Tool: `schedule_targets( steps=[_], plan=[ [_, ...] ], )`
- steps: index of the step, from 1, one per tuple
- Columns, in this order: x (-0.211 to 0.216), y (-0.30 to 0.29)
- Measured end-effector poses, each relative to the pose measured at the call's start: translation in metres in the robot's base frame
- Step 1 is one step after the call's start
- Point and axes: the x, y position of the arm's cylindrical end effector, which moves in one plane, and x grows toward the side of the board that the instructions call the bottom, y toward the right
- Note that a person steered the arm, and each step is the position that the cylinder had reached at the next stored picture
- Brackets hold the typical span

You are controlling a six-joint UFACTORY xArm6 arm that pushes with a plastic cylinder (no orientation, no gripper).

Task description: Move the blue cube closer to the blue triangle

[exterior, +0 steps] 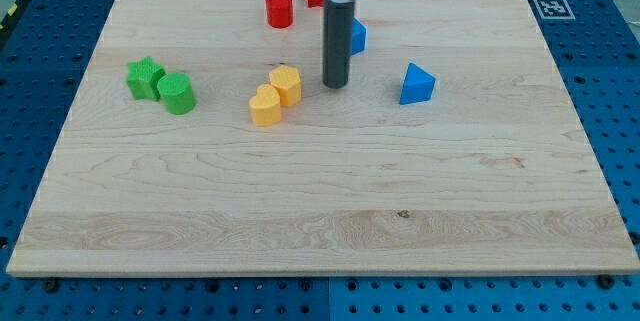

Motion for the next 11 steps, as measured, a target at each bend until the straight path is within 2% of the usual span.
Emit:
schedule_targets(
  steps=[3, 6, 8, 11],
  plan=[
    [-0.077, -0.006],
    [-0.099, -0.006],
    [-0.100, 0.008],
    [-0.058, 0.039]
  ],
)
